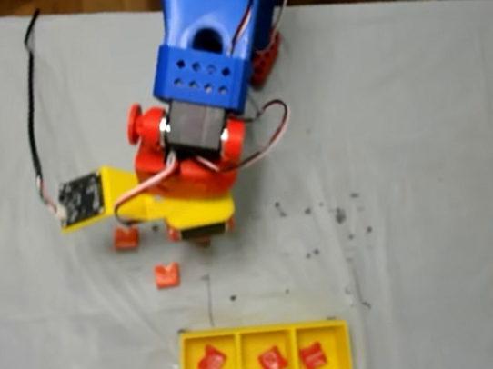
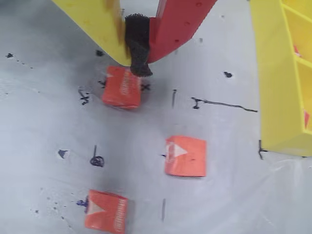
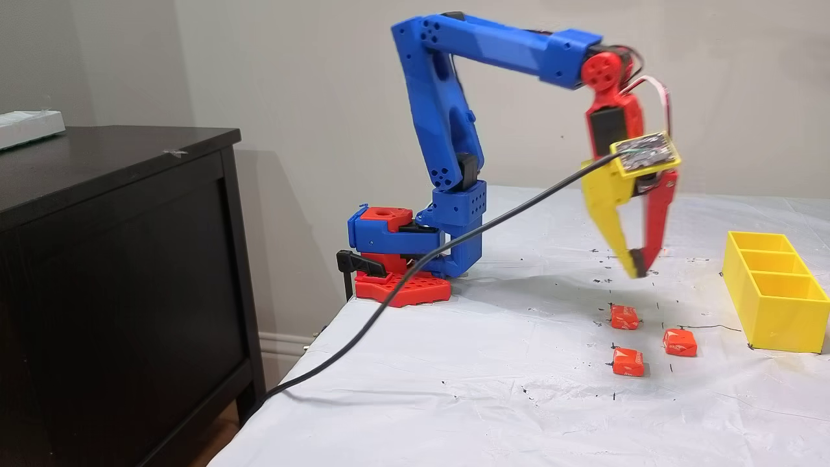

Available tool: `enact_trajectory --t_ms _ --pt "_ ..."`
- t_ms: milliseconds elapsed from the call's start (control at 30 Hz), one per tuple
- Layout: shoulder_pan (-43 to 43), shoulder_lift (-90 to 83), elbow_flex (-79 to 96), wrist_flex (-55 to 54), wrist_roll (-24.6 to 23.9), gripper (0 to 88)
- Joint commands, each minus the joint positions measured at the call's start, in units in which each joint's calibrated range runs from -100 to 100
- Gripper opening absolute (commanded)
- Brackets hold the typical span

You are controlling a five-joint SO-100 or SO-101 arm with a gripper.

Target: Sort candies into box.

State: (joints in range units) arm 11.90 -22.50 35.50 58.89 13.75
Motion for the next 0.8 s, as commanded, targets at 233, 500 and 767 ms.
enact_trajectory --t_ms 233,500,767 --pt "1.69 -1.08 4.14 -2.20 1.32 7.0" --pt "1.32 0.37 2.05 -2.77 2.25 28.6" --pt "1.42 1.05 2.51 -4.00 2.78 33.3"
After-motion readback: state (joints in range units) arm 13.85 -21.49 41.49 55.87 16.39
